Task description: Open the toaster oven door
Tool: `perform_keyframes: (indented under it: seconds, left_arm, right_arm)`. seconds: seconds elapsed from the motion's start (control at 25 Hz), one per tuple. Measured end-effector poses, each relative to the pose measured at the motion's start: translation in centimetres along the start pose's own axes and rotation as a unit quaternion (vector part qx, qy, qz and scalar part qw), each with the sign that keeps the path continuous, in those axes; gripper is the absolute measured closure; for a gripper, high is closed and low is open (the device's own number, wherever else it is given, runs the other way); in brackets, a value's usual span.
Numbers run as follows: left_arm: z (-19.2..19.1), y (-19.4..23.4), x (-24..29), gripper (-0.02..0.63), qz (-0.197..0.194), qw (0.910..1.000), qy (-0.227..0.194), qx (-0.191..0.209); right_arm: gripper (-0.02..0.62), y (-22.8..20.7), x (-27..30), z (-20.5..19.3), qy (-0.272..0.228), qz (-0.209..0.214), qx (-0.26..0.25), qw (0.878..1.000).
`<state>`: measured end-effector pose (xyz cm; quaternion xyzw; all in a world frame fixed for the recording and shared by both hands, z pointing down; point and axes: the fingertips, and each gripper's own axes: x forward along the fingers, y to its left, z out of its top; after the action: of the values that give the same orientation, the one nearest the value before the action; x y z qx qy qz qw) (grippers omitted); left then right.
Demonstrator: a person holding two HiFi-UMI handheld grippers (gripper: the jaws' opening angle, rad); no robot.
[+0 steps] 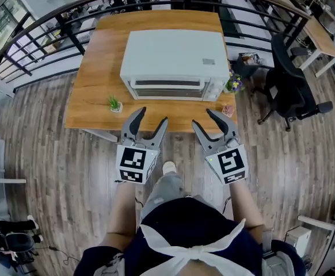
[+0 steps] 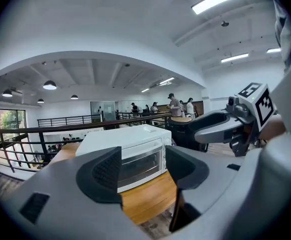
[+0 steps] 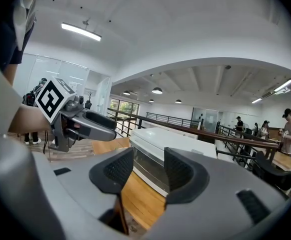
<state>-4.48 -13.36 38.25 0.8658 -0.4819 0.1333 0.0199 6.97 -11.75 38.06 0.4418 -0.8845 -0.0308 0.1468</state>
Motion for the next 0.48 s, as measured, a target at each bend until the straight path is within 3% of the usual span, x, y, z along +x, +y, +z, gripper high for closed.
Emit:
perform_keyframes:
  seconds: [0.48]
  left_arm:
    - [-2.1,3.9,4.5,0.341,-0.034,0.998,0.041,0.036]
  right_arm:
    - [0.402,-1.9,5.5,-2.4,0.05,0.0,0.001,0.999]
